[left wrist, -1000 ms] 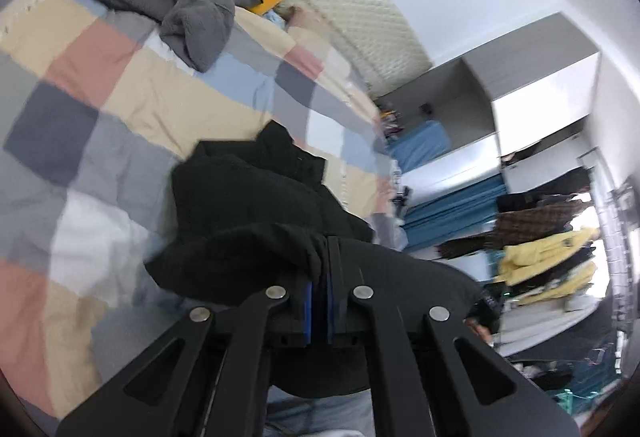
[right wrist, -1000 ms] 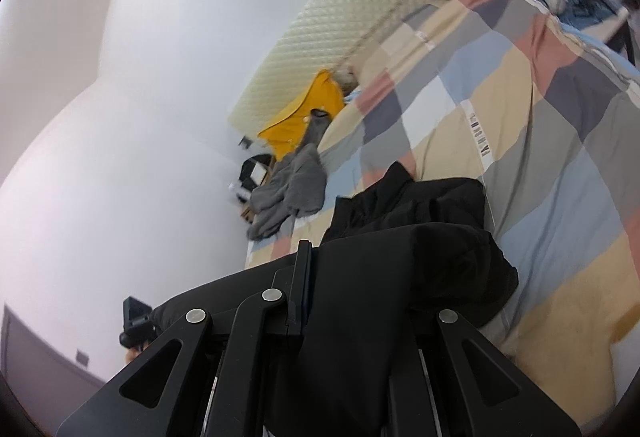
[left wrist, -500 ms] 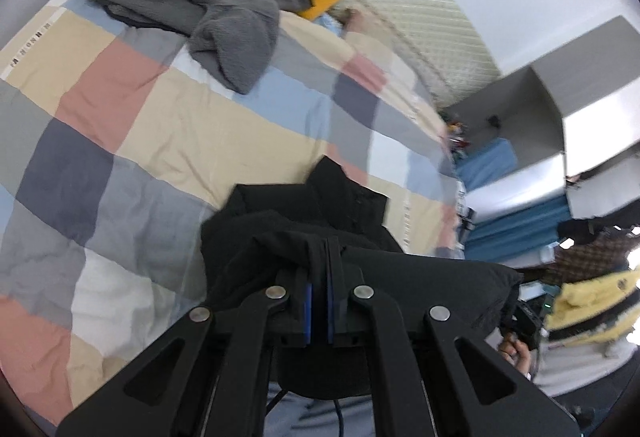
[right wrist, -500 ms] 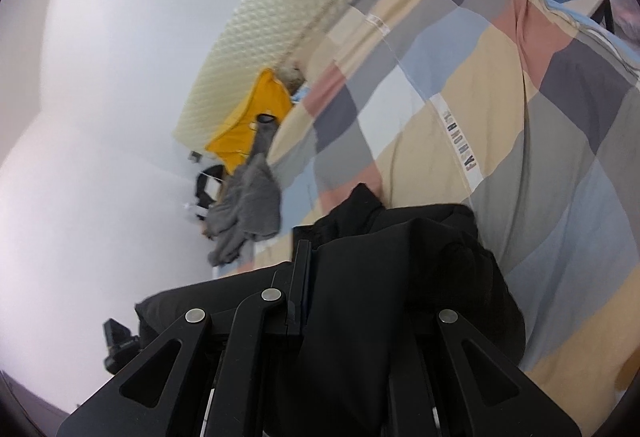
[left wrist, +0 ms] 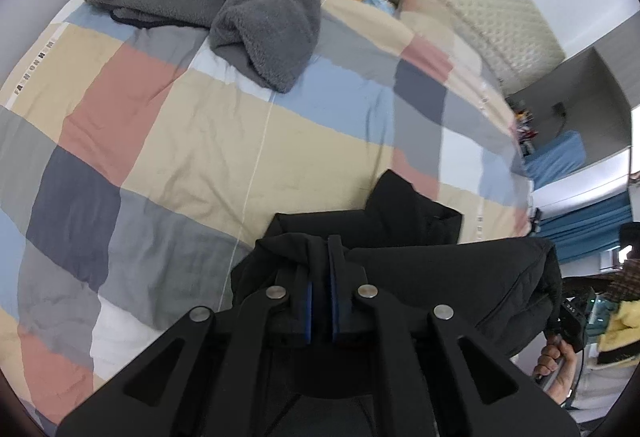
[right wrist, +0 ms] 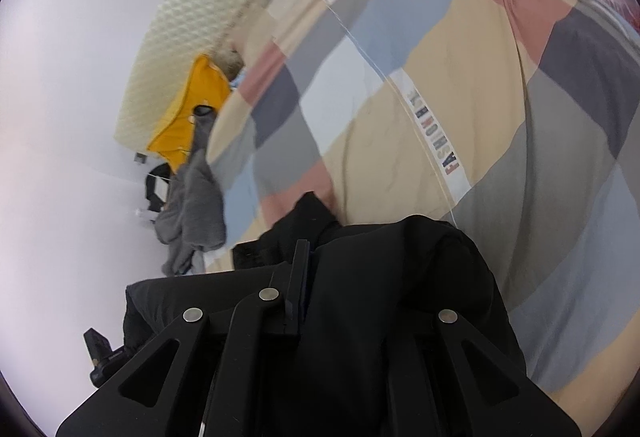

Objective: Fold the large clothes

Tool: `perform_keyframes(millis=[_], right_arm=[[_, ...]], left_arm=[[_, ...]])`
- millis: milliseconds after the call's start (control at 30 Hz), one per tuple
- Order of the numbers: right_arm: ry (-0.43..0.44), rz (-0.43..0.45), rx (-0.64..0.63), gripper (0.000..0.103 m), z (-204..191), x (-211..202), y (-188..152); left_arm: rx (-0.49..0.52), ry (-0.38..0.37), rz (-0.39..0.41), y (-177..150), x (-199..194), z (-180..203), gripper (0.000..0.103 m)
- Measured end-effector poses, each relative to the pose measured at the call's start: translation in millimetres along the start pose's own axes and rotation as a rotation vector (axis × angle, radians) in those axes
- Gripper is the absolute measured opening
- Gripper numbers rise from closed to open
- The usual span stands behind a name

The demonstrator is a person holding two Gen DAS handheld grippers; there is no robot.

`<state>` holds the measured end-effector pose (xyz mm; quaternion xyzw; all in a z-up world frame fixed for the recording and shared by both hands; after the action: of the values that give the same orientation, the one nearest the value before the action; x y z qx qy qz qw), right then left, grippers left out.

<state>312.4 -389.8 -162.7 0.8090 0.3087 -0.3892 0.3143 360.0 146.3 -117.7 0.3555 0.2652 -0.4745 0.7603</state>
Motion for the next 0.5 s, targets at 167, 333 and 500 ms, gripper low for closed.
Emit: perform_keyframes(millis=[167,333,500], right_arm=[[-0.065,-0.046,-0.027,0.007,4,35,7],[-0.084,-0.071,-0.041,0.006,7,55,16],[-0.114,-0.093,-0.048,0.006,8,66,17]], left_arm=[[0.012,0.064,-0.047,11,40,-11,0.008],[0.017,0.095,-0.077,21,73,-20,0.008],[0.041,0.125,-0.117,22,86,-18,0.008]])
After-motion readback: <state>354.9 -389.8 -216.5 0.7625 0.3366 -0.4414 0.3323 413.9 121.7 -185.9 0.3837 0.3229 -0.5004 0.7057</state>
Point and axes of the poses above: each gripper's, at about its wrist camera, not at the fingertips, and x roughly the way its jaws point, z to its right, y to its top, the point moved 6 cm from there along x, roughly the way its jaws point, and after that the axes turned 14 degrees about -y, right-handed, at the moved point
